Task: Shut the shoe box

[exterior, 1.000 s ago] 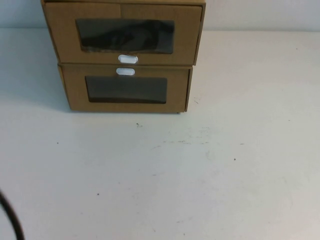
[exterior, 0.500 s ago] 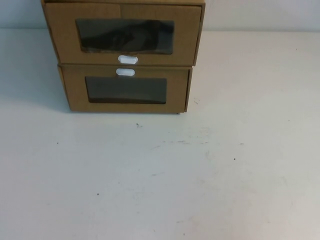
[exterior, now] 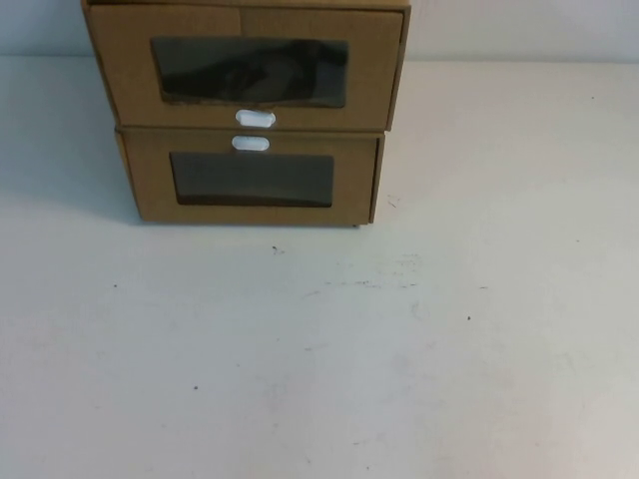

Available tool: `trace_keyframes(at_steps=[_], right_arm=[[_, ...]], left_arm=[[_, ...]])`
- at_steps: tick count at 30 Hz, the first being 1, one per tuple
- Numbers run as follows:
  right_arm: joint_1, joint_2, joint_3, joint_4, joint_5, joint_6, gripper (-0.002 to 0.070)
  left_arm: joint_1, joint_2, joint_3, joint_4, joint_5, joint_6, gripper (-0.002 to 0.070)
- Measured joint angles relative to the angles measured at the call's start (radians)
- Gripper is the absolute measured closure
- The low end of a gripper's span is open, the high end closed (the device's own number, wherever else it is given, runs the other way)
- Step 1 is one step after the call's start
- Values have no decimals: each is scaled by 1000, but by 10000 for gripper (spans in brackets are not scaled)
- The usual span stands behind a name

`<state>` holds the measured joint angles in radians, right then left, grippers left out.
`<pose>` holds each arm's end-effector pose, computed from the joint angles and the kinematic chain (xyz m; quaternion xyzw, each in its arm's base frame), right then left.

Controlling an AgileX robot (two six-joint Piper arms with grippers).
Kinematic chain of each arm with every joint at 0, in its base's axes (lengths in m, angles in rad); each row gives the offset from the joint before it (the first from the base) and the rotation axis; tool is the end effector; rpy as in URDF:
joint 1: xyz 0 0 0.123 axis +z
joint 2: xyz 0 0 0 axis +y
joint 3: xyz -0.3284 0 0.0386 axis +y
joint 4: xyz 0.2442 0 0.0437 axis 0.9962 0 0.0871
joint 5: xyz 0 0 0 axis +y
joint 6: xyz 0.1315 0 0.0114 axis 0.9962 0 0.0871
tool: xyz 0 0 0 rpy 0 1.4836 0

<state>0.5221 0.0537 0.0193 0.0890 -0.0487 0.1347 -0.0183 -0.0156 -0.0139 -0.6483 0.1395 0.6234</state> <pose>0.0459 0.0258 0.2131 -0.1002 0.6772 0.2641 0.6794 0.0452 -0.0120 0.2080 0.0291 0.7047 -0.0433 0.7076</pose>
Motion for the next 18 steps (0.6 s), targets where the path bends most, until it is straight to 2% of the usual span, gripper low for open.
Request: trace_keyframes(at_steps=[4, 18], right_arm=[[0, 0, 8, -2, 42, 0, 687], [0, 0, 8, -16, 94, -2, 687]], left_arm=[[0, 0, 37, -7, -33, -20, 680], [0, 0, 39, -21, 38, -53, 680]])
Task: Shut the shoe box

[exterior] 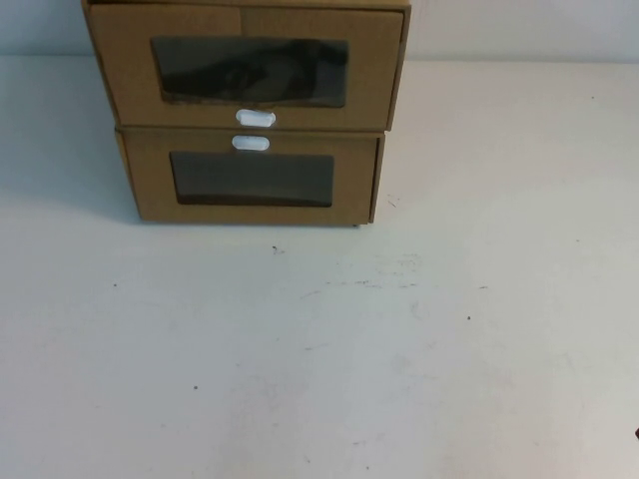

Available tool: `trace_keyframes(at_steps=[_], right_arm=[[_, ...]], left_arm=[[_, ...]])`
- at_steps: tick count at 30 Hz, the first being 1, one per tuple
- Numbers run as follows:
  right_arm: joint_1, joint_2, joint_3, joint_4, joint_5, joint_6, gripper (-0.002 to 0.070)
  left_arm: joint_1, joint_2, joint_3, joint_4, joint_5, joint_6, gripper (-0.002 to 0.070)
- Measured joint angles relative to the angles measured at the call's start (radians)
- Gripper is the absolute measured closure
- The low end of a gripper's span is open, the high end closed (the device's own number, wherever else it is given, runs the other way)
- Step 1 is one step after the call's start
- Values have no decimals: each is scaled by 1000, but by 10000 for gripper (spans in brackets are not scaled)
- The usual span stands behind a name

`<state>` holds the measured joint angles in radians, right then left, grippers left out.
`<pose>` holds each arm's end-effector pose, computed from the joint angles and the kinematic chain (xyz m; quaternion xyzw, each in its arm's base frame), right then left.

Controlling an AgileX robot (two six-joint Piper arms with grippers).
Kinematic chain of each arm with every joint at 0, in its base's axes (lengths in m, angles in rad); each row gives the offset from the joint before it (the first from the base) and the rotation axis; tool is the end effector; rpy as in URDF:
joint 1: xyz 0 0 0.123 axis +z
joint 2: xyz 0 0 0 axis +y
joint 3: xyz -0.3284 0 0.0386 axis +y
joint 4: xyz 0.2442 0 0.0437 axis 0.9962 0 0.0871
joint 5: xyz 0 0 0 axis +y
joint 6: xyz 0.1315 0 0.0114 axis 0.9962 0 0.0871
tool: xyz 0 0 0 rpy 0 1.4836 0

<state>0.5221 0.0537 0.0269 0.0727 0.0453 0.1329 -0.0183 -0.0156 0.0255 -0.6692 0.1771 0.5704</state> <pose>0.0457 0.0268 0.1979 -0.1147 0.7114 0.2478 0.6475 0.0463 -0.0153 0.1895 0.0110 0.7285 -0.0772 0.6806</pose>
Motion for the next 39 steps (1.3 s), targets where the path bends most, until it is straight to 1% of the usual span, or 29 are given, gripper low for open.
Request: trace_keyframes(at_steps=[6, 9, 11, 16, 18, 22, 27, 39], right_arm=[[0, 0, 0, -5, 0, -8, 687], [-18, -20, 0, -26, 37, -69, 687], [-82, -38, 0, -39, 79, -87, 687], [-314, -58, 0, -48, 133, -98, 687], [-384, -61, 0, -48, 156, -99, 687], [-471, -61, 0, -50, 219, -99, 687], [-482, -61, 0, -54, 295, -100, 687], [-482, -61, 0, -54, 297, -104, 688]], left_arm=[[0, 0, 1, 0, 0, -2, 680], [0, 0, 1, 0, 1, -2, 680], [0, 0, 1, 0, 1, -2, 680], [0, 0, 1, 0, 1, -2, 680], [0, 0, 1, 0, 1, -2, 680], [0, 0, 1, 0, 1, -2, 680], [0, 0, 1, 0, 1, -2, 680], [0, 0, 1, 0, 1, -2, 680]])
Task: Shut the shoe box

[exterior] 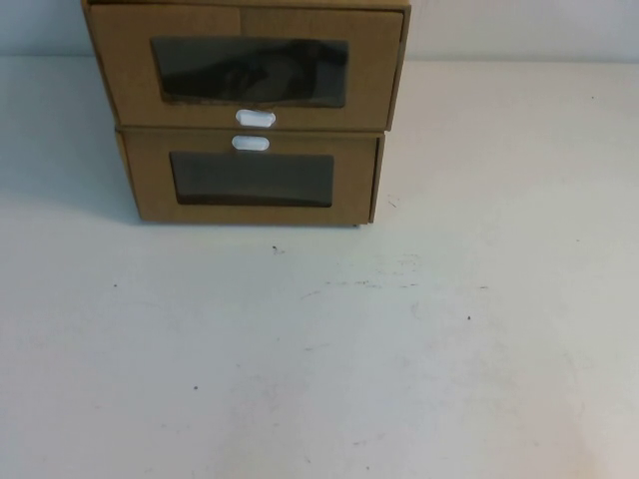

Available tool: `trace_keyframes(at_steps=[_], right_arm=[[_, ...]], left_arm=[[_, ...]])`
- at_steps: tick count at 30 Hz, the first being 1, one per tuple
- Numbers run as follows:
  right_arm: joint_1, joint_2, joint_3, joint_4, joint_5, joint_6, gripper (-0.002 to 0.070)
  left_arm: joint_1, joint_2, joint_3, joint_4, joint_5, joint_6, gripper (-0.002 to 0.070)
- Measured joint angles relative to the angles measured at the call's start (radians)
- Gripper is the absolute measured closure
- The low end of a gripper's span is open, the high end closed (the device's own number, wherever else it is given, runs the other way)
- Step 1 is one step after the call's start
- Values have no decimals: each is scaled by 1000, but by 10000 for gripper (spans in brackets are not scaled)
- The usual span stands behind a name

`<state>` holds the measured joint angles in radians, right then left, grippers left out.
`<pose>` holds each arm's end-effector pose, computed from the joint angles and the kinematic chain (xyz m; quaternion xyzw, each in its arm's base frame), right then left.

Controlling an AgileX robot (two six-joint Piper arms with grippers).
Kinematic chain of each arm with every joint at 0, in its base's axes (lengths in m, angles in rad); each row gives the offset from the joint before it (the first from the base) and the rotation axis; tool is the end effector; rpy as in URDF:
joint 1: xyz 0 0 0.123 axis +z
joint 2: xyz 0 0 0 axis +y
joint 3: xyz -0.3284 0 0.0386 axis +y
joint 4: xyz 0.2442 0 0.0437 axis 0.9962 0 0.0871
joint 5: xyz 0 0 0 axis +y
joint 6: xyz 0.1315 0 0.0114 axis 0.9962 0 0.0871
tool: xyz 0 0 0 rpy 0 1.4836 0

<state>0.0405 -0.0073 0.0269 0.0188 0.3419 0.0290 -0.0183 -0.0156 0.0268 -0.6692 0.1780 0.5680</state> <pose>0.0433 0.0026 0.1623 0.0006 0.7971 0.0288 0.6031 0.0464 -0.0154 0.1889 0.0102 0.7292 -0.0782 0.6797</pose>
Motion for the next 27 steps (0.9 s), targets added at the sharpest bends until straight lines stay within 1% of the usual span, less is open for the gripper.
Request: trace_keyframes(at_steps=[18, 19, 21, 23, 25, 27], right_arm=[[0, 0, 0, 0, 0, 0, 688], [0, 0, 0, 0, 0, 0, 688], [0, 0, 0, 2, 0, 0, 687], [0, 0, 0, 2, 0, 0, 688], [0, 0, 0, 2, 2, 0, 688], [0, 0, 0, 2, 2, 0, 688]], left_arm=[[0, 0, 0, 0, 0, 0, 680], [0, 0, 0, 16, 0, 0, 680], [0, 0, 0, 88, -2, -42, 680], [0, 0, 0, 246, 8, -147, 680], [0, 0, 0, 414, 33, -297, 680], [0, 0, 0, 505, 61, -378, 680]])
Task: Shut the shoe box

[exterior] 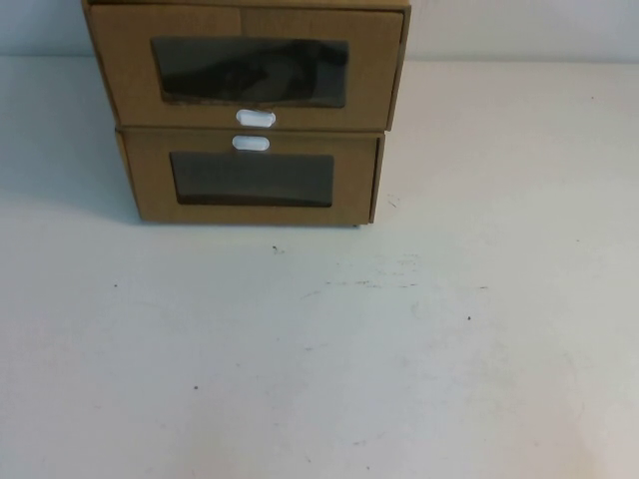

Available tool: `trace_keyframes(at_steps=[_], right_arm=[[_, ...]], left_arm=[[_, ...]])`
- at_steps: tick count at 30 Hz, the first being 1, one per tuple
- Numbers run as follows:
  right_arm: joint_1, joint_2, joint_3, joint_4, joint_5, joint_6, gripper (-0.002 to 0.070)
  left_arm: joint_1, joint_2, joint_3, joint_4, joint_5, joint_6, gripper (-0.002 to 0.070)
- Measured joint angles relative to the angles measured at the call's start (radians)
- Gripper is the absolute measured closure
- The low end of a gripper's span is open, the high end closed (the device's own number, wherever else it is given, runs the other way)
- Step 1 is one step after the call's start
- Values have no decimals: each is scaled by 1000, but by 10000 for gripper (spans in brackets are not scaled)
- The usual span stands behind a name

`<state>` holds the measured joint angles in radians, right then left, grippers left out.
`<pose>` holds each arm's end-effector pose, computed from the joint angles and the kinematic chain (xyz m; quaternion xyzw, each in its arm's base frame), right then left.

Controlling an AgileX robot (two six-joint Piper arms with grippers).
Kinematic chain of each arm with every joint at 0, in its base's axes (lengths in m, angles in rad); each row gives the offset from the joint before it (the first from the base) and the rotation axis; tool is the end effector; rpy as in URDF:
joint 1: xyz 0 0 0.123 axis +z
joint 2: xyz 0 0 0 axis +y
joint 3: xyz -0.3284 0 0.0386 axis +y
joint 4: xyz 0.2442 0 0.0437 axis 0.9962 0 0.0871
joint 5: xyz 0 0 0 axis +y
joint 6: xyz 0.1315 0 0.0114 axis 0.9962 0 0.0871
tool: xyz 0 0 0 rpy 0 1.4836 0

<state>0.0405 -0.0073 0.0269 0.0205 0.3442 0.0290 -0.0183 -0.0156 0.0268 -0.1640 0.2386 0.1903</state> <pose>0.0432 0.0027 0.1620 0.0010 0.7978 0.0295 0.6022 0.0458 -0.0059 0.1764 0.0312 0.7605 -0.0106 0.6485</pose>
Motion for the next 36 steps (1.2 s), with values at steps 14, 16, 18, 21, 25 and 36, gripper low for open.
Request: trace_keyframes(at_steps=[14, 16, 18, 21, 25, 36], right_arm=[[0, 0, 0, 0, 0, 0, 688], [0, 0, 0, 0, 0, 0, 688], [0, 0, 0, 0, 0, 0, 688], [0, 0, 0, 0, 0, 0, 688], [0, 0, 0, 0, 0, 0, 688], [0, 0, 0, 2, 0, 0, 688]], left_arm=[[0, 0, 0, 85, 150, -30, 680], [0, 0, 0, 85, 150, -30, 680], [0, 0, 0, 85, 150, -30, 680], [0, 0, 0, 85, 150, -30, 680], [0, 0, 0, 85, 150, -30, 680], [0, 0, 0, 85, 150, -30, 680]])
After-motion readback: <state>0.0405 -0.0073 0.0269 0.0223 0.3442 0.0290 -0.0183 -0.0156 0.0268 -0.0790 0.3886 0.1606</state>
